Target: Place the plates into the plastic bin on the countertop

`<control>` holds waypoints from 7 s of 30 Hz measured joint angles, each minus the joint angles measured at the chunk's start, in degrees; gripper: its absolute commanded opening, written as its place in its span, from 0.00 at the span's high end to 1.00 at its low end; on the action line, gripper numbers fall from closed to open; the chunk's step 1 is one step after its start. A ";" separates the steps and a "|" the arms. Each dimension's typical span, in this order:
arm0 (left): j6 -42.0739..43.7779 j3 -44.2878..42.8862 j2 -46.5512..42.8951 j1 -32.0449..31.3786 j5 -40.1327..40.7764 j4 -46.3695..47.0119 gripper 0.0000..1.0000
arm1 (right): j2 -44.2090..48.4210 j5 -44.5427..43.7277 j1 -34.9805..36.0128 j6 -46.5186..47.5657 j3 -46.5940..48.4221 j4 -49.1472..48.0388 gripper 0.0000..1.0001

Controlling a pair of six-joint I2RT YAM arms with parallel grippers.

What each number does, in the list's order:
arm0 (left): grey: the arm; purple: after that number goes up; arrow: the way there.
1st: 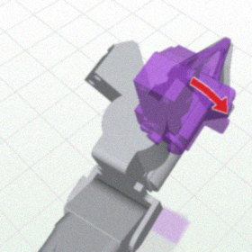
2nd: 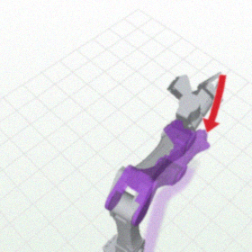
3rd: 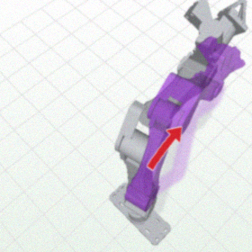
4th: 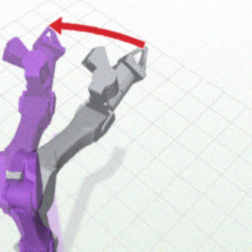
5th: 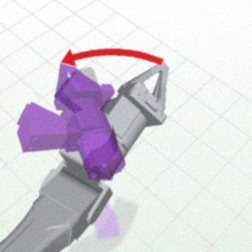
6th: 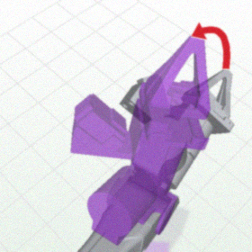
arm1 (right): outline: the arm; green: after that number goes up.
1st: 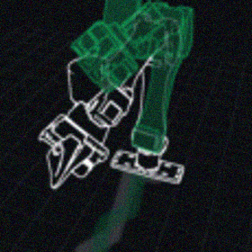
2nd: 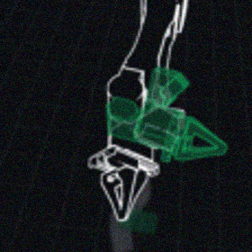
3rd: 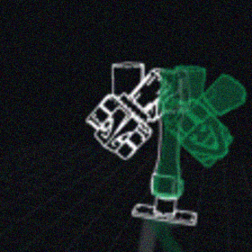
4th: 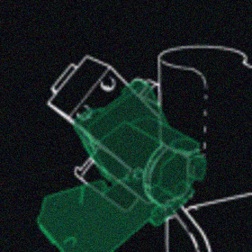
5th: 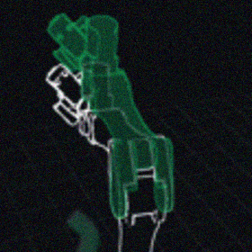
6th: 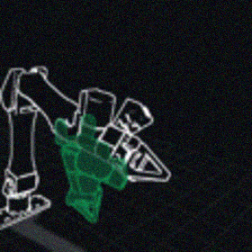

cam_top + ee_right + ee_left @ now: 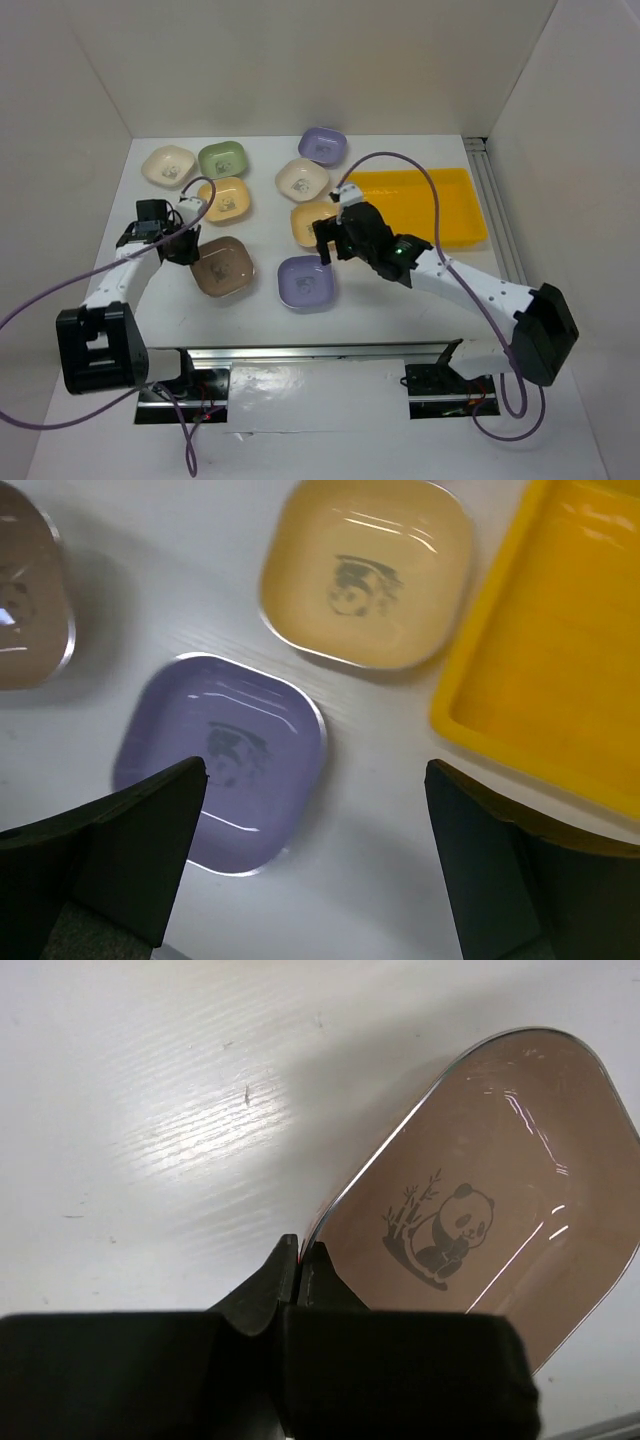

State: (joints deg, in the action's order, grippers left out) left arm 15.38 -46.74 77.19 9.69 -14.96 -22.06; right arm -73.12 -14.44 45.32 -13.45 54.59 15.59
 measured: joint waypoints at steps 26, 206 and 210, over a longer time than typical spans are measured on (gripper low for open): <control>0.76 -11.98 -10.49 -4.94 -3.82 -16.20 0.07 | -36.54 7.48 12.17 -3.87 24.81 -17.40 1.00; -12.85 -22.86 13.86 -5.16 -2.54 -0.07 1.00 | -35.01 10.78 1.42 -4.17 21.55 -25.53 0.03; -13.14 -22.86 13.70 -5.68 -5.51 -1.53 1.00 | -40.00 11.19 1.36 -6.78 24.26 -27.41 0.18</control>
State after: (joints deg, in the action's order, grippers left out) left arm 2.24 -69.60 90.89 4.01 -20.47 -23.59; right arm -113.12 -3.25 46.68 -20.23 78.85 -11.81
